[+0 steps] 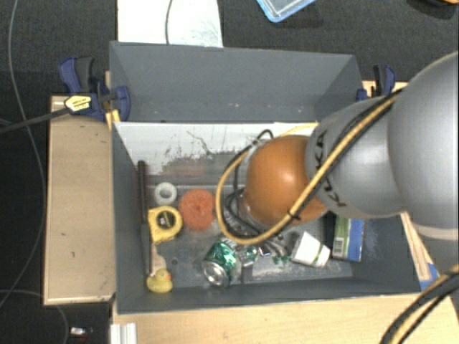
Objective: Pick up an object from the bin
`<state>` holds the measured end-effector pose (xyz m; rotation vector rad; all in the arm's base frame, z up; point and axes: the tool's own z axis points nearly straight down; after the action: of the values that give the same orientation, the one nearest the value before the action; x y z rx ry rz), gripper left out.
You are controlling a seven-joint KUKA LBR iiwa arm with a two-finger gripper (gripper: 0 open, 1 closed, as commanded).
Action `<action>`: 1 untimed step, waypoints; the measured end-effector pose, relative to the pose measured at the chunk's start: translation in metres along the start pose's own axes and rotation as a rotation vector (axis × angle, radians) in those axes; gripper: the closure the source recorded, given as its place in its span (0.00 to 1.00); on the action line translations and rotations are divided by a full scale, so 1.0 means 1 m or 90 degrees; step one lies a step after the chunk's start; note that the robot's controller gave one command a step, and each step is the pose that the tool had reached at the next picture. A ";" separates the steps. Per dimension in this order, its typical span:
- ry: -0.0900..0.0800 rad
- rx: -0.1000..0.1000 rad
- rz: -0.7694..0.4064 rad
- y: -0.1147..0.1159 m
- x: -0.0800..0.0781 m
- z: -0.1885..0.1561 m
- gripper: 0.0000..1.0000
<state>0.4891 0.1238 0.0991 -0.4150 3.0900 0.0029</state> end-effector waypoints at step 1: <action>0.004 0.000 0.168 -0.021 0.008 0.026 0.00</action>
Offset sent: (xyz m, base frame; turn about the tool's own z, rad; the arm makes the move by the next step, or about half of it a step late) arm 0.0042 -0.0194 -0.0291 0.2289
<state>0.4877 0.1016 0.0729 -0.0052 3.1249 0.0076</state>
